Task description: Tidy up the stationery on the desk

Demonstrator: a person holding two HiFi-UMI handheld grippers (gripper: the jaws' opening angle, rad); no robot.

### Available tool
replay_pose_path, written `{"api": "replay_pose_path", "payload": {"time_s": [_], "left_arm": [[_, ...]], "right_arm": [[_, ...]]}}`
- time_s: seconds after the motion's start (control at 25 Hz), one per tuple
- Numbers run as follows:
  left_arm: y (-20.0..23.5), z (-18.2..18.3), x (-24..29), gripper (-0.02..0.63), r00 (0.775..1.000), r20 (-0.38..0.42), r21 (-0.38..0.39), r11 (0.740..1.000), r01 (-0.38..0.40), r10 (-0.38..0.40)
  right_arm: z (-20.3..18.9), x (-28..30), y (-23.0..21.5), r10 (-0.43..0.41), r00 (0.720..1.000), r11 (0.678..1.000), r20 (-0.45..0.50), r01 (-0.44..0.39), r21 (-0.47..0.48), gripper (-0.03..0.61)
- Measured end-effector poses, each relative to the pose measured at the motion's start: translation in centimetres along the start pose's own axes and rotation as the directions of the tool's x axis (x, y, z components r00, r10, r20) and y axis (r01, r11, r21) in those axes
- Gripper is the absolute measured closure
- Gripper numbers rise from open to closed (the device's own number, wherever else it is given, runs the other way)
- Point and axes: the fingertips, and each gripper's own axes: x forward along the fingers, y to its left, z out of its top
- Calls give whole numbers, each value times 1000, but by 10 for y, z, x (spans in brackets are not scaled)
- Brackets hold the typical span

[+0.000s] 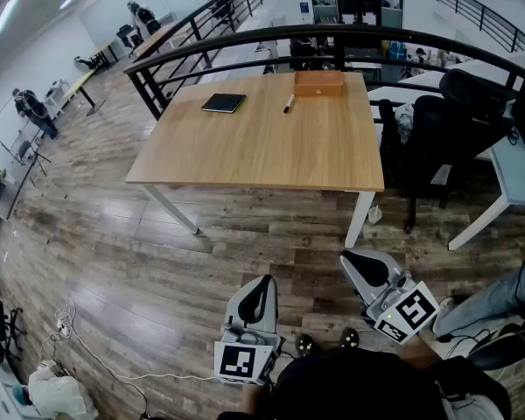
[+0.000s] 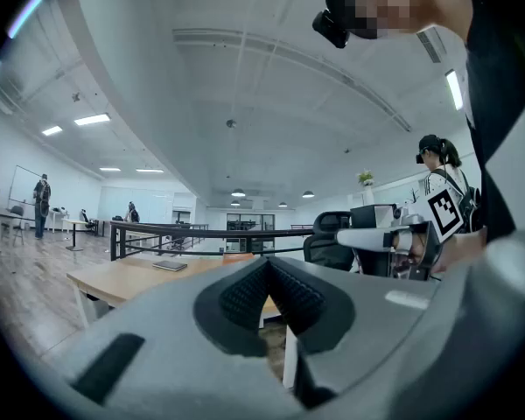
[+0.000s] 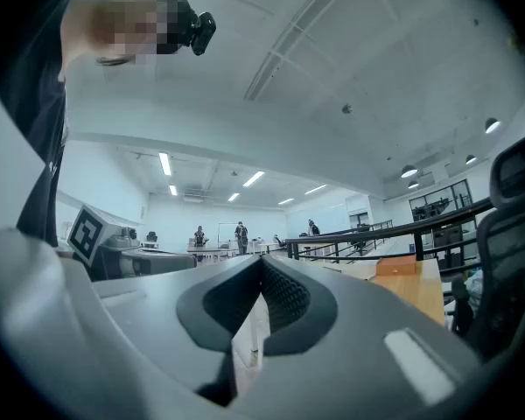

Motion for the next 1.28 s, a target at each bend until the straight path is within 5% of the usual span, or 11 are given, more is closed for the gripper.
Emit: {"api": "replay_pose_path", "payload": {"time_s": [0.36,1.28], "left_arm": [[2,-3,-9,623,1000,-8,-11,1000,25,-25],[71,-12,-24,623,999,9,-42,998,49,-49]], "right_arm": [[-8,-2,3,-44,999,997,-22,45,65,572],[-15,49,32,-89,996,994,-29,90,57,577]]}}
